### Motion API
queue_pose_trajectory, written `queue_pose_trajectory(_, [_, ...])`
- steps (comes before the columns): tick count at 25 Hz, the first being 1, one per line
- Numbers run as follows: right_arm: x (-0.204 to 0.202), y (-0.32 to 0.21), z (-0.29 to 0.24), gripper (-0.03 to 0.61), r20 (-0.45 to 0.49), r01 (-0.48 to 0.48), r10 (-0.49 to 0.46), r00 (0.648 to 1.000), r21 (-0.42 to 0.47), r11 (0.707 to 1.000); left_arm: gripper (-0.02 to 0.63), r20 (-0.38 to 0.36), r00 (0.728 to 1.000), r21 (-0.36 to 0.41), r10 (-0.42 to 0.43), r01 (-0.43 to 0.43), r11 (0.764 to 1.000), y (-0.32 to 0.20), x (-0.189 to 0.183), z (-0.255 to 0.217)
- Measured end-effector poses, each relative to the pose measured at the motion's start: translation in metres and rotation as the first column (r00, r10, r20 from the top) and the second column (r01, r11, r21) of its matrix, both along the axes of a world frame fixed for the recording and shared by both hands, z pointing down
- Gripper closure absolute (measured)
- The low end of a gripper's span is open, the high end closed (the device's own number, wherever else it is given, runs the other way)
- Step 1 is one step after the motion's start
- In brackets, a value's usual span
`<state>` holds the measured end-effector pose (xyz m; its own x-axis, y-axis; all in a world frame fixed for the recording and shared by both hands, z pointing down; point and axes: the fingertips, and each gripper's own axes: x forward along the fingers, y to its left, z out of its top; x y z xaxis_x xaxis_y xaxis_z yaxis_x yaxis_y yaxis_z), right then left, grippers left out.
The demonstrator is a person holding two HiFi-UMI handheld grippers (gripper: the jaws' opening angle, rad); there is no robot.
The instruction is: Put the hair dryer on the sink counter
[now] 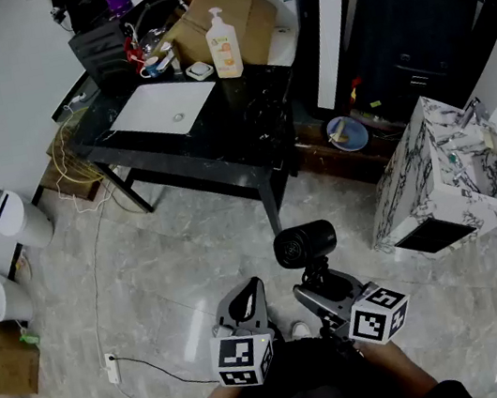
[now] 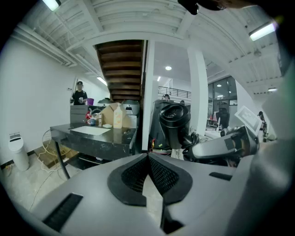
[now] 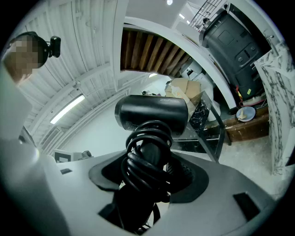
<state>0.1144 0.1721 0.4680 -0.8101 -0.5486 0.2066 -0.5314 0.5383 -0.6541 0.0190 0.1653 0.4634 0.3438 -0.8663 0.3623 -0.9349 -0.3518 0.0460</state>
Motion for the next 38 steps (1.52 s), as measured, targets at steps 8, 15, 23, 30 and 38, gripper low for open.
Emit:
queue_pose_trajectory(8, [-0.001, 0.001, -0.001, 0.3, -0.004, 0.002, -0.002, 1.0, 0.007, 1.0, 0.606, -0.002, 1.0, 0.003, 0.006, -0.006, 1.0, 0.001, 0.001, -0.001])
queue_pose_trajectory(15, [-0.006, -0.004, -0.005, 0.299, 0.005, 0.01, -0.01, 1.0, 0.012, 1.0, 0.606, -0.005, 1.0, -0.004, -0.003, 0.003, 1.0, -0.002, -0.003, 0.002])
queue_pose_trajectory(23, [-0.012, -0.018, 0.0, 0.299, 0.002, 0.006, -0.006, 1.0, -0.016, 1.0, 0.606, -0.013, 1.0, -0.029, -0.01, 0.01, 1.0, -0.013, -0.011, 0.01])
queue_pose_trajectory(30, [-0.026, -0.04, -0.003, 0.299, -0.007, 0.008, -0.008, 1.0, -0.026, 1.0, 0.606, -0.019, 1.0, -0.039, -0.017, 0.016, 0.999, -0.032, -0.024, 0.011])
queue_pose_trajectory(38, [-0.045, -0.08, 0.002, 0.298, -0.025, -0.008, 0.006, 1.0, -0.05, 0.999, 0.606, -0.027, 1.0, -0.039, -0.016, 0.015, 0.999, -0.072, -0.048, 0.009])
